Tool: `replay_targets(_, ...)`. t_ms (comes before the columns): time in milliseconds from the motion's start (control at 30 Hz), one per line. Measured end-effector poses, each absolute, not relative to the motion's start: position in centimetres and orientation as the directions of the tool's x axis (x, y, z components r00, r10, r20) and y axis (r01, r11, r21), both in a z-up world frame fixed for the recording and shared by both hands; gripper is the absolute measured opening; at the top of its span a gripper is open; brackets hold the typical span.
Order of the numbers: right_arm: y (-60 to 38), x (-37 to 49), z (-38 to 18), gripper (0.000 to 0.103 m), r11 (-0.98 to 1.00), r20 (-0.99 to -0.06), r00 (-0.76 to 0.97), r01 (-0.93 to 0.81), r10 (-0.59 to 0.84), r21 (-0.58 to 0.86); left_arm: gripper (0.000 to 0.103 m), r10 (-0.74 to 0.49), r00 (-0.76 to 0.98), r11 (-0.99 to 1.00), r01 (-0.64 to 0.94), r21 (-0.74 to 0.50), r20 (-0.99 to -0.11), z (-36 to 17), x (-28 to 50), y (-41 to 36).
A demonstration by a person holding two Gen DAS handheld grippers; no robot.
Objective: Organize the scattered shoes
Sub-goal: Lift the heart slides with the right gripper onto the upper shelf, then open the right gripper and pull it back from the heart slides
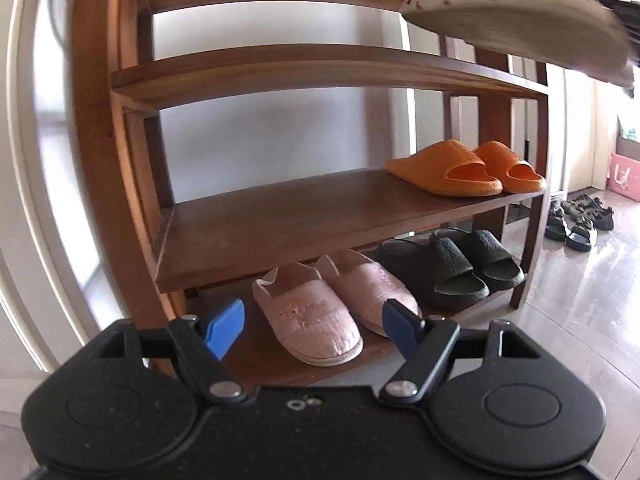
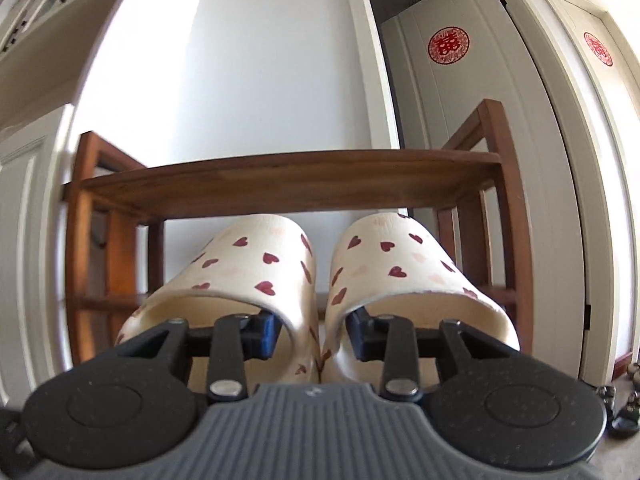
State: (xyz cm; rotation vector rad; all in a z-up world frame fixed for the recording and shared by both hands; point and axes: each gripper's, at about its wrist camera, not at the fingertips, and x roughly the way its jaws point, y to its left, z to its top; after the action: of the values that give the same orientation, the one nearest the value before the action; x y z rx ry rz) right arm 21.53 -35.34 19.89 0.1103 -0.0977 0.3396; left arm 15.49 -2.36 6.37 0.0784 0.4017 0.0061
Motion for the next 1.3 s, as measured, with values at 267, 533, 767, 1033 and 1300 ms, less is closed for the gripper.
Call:
replay_targets(267, -32.7, 30.0, 21.7, 0.039, 0.957, 0.004, 0.961, -0.277, 0.278, 0.088, 0.077, 0.023, 0.914, 1.0, -0.026, -0.002, -0.405, 6.1, 17.1, -1.0)
replay_targets(533, -31.3, 34.9, 22.5, 0.045, 0.965, -0.042, 0.964, -0.261, 0.262, 0.015, 0.077, 0.039, 0.904, 0.996, -0.068, -0.055, -0.425, 5.7, 19.2, -0.9)
replay_targets(767, -30.6, 39.4, 23.1, 0.046, 0.971, -0.074, 0.969, -0.238, 0.237, -0.005, 0.077, 0.024, 0.892, 0.997, -0.052, -0.049, -0.45, 4.7, 19.7, -1.7)
replay_targets(1033, -31.6, 35.1, 21.2, 0.063, 0.974, 0.037, 0.975, -0.22, 0.218, 0.049, 0.077, 0.065, 0.895, 0.996, -0.083, -0.021, -0.442, 4.8, 18.5, 0.1)
replay_targets(1300, -30.8, 24.0, 15.8, 0.089, 0.952, 0.236, 0.931, -0.299, 0.278, 0.06, 0.077, 0.179, 0.888, 0.979, -0.205, -0.015, -0.424, 6.4, 16.3, 5.4)
